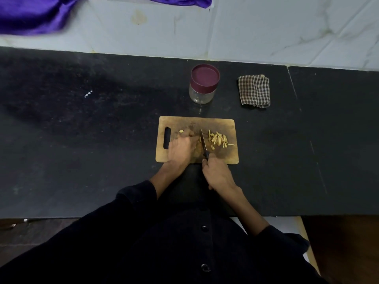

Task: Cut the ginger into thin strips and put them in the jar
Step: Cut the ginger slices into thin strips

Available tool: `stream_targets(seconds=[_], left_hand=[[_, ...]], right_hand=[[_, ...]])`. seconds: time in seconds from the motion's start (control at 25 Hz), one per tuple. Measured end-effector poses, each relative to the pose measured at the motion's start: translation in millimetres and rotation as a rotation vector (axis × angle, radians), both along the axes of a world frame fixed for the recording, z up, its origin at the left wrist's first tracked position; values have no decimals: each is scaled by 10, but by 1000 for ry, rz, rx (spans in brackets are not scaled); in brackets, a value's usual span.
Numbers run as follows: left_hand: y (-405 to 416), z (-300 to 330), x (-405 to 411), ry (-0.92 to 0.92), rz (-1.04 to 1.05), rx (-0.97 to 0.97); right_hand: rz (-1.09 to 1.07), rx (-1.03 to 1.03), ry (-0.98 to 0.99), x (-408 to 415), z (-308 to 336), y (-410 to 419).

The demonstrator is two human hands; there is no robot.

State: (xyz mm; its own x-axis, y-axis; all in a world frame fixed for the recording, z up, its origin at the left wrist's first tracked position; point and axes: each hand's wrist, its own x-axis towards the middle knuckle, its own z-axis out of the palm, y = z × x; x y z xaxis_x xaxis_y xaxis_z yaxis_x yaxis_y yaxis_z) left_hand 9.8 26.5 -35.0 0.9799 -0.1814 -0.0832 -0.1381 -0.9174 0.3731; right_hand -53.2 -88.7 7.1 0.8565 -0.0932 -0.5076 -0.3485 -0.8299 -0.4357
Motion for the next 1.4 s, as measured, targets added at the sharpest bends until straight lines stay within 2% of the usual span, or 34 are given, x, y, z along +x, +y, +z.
stream_targets(seconds=[0.52,0.84,1.0,1.4], left_hand=[[23,159,-73,3,-109,53],[19,170,-78,14,-119,129],[5,151,-60,23,-103,112],[61,158,6,0,-38,-20]], right_hand=[[19,-78,68,28,-83,76],[-68,-3,49,-78,-115,13],[-112,25,26,-124,-55,-74],[26,6,29,-82,7,50]])
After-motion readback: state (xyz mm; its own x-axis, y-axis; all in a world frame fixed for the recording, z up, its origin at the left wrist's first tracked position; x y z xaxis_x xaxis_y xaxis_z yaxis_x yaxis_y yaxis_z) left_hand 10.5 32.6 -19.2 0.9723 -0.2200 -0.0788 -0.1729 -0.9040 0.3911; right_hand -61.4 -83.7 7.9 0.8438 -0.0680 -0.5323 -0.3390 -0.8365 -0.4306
